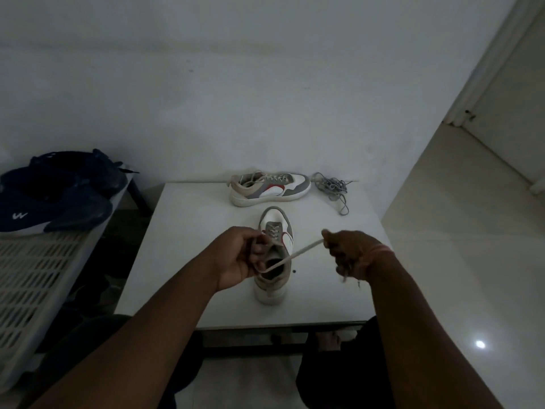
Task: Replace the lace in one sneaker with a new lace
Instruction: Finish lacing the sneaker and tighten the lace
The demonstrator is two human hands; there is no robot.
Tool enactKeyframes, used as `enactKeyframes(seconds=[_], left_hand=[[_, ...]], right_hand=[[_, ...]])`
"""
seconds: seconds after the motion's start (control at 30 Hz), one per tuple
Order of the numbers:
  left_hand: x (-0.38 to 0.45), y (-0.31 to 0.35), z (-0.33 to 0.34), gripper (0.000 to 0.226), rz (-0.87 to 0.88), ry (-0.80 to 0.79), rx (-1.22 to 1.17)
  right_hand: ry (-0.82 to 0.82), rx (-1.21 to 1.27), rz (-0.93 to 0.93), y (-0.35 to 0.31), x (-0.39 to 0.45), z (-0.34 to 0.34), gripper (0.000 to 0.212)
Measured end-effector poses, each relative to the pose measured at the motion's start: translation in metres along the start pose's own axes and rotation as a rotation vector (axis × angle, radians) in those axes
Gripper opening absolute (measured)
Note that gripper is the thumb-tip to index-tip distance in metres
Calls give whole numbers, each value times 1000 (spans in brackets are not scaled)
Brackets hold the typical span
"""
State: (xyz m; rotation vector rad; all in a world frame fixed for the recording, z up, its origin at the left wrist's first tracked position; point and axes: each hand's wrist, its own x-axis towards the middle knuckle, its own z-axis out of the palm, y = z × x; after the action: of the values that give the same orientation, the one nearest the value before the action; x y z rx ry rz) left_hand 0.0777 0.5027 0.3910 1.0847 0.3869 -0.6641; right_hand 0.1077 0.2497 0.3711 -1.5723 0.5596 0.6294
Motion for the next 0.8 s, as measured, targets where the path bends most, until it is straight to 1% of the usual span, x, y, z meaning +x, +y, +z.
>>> enactKeyframes(seconds=[0.03, 0.07, 0.13, 0.2, 0.23, 0.27, 0.3, 0.33, 0.37, 0.43, 0.47, 0.53, 0.6, 0.63, 0.67, 0.7, 0.73, 0.77, 0.8], left_hand=[[1, -2, 3, 30, 20, 6, 106], [1, -4, 7, 28, 37, 6, 209], [3, -7, 14, 24, 44, -2, 328], [8, -13, 16, 28, 60, 48, 421], [8, -13, 17, 29, 76, 70, 436], [8, -14, 17, 30, 99, 74, 395], [8, -15, 15, 32, 111, 35, 262], [8, -14, 10, 35, 95, -25, 77], [7, -12, 5, 39, 78, -101, -120], [12, -7, -2, 42, 72, -192, -380], [14, -6, -2, 42, 80, -176, -399], [21, -8, 0, 34, 82, -63, -346], [27, -13, 2, 30, 99, 40, -314], [28, -15, 5, 28, 114, 53, -333], [30, -16, 4, 26, 124, 77, -353], [30, -16, 2, 25, 127, 90, -370], [32, -17, 0, 25, 118, 112, -377], [32, -17, -2, 25, 108, 124, -381], [33, -17, -2, 26, 95, 142, -377]], right_hand=[[67, 32, -70, -4, 5, 12, 31], [98, 53, -152, -12, 7, 27, 32], [74, 24, -329, -24, 4, 59, 31], [33, -116, -558, -29, -4, 86, 25], [14, -253, -699, -28, -9, 95, 22], [6, -424, -828, -24, -12, 103, 19], [18, -599, -941, -20, -13, 108, 18], [34, -735, -1007, -14, -14, 110, 21], [59, -802, -1031, -10, -10, 109, 26], [78, -777, -991, -3, -5, 100, 29], [82, -756, -995, 0, -4, 95, 27], [96, -760, -1068, 8, 2, 90, 20], [158, -687, -1051, 12, 0, 87, 12], [215, -630, -1003, 14, -3, 86, 10], [262, -560, -922, 14, -6, 84, 20], [269, -488, -803, 16, -5, 83, 35], [223, -423, -668, 18, -5, 81, 48], [164, -383, -541, 18, -7, 81, 55], [107, -368, -453, 18, -8, 80, 54]])
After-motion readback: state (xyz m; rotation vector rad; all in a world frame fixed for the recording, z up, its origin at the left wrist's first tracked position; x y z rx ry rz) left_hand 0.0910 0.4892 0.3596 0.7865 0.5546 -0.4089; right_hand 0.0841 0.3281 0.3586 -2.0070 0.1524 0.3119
